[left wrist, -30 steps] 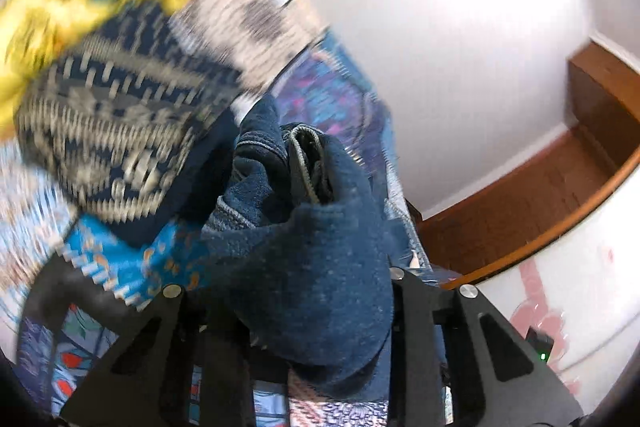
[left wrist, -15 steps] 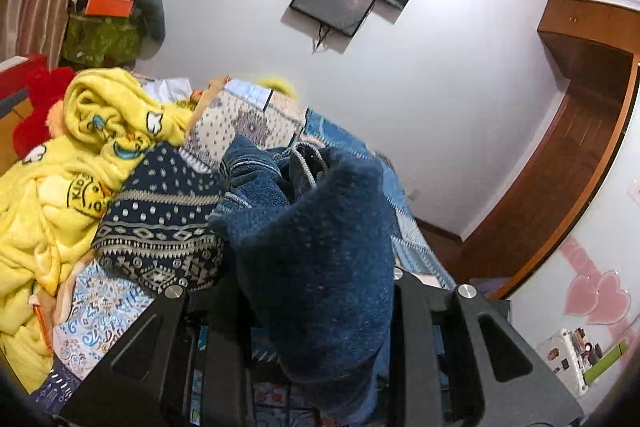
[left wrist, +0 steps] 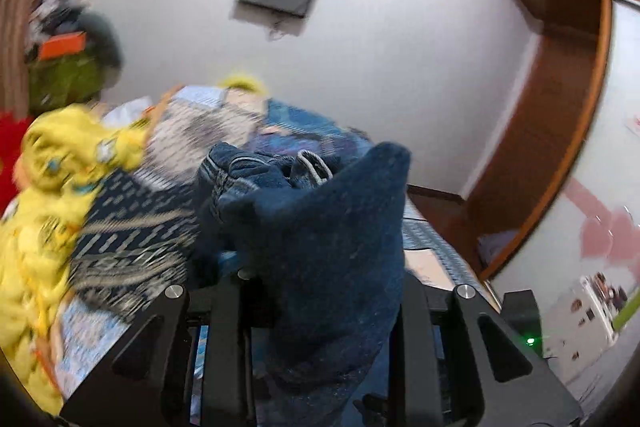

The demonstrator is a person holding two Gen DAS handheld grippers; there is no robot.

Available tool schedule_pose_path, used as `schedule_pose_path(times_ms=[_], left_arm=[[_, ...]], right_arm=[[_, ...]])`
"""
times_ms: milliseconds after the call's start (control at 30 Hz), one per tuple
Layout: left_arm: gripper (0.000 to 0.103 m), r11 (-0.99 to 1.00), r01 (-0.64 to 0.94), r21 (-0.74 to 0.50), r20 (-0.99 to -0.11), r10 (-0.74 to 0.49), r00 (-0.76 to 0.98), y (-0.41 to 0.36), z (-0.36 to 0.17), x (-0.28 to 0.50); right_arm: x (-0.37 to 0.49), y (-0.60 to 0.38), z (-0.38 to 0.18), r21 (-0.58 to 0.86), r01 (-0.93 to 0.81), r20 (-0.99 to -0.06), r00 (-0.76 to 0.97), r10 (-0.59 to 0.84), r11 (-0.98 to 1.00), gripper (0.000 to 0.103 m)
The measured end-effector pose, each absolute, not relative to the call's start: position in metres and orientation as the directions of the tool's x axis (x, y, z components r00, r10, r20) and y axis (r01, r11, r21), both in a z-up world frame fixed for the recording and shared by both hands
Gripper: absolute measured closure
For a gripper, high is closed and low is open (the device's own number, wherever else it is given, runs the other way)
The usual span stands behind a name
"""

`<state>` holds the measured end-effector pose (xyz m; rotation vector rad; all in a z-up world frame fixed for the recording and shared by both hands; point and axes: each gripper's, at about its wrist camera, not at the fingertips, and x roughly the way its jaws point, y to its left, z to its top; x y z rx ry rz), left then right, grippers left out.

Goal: Fold large clothes

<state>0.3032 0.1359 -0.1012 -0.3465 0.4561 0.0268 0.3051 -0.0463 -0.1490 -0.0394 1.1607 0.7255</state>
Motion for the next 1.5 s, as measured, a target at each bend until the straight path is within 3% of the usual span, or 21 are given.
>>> schedule_pose_path(times_ms=[200,400,600,900,1000,1067,1300,1433,1500], left_arm=[[0.079,0.959,0.078,-0.271,-0.413,-0.189,0.891,0.054,-0.084,0.347],[0.079,0.942,0.19,-0.275,-0.531,-0.314,0.787,-0.028,-0.124,0.387],[0.079,0.939,0.28,-0.201,-0.681,-0.34,0.649,-0.085,-0.183,0.385],[0.076,0.934,0.332,-0.136,-0.774,-0.309,0.553,-0.108,-0.212,0.367],[0.056,0.93,0.336,-0.149,-0.793,-0.315,0.521,-0.107,-0.206,0.364],[0.037,0.915,0.363,-0.176,-0.794,-0.35,0.497,-0.108,-0.2,0.355],[0.032,0.936,0.326,-0.135,-0.757,-0.31,0.575,-0.078,-0.162,0.324],[0.016,0.971,0.213,-0.111,-0.714,-0.227,0.662,-0.029,-0.139,0.312],[0.013,0.986,0.14,-0.093,-0.692,-0.165,0.702,-0.001,-0.132,0.309]], right_arm=[[0.307,-0.134,-0.128,0.232,-0.376,-0.853,0.365,0.373,0.897,0.016],[0.298,-0.204,-0.129,0.16,-0.242,-0.877,0.41,0.25,0.957,0.016],[0.278,-0.252,-0.147,0.172,-0.117,-0.9,0.385,0.204,0.978,0.015],[0.269,-0.279,-0.15,0.201,-0.057,-0.897,0.39,0.207,0.978,0.016],[0.267,-0.278,-0.141,0.202,-0.068,-0.886,0.413,0.212,0.977,0.016],[0.269,-0.275,-0.135,0.2,-0.08,-0.876,0.431,0.215,0.976,0.016],[0.275,-0.262,-0.114,0.2,-0.13,-0.836,0.495,0.238,0.971,0.016],[0.28,-0.242,-0.099,0.191,-0.185,-0.808,0.528,0.261,0.964,0.016],[0.284,-0.228,-0.094,0.186,-0.221,-0.796,0.537,0.278,0.957,0.016]])
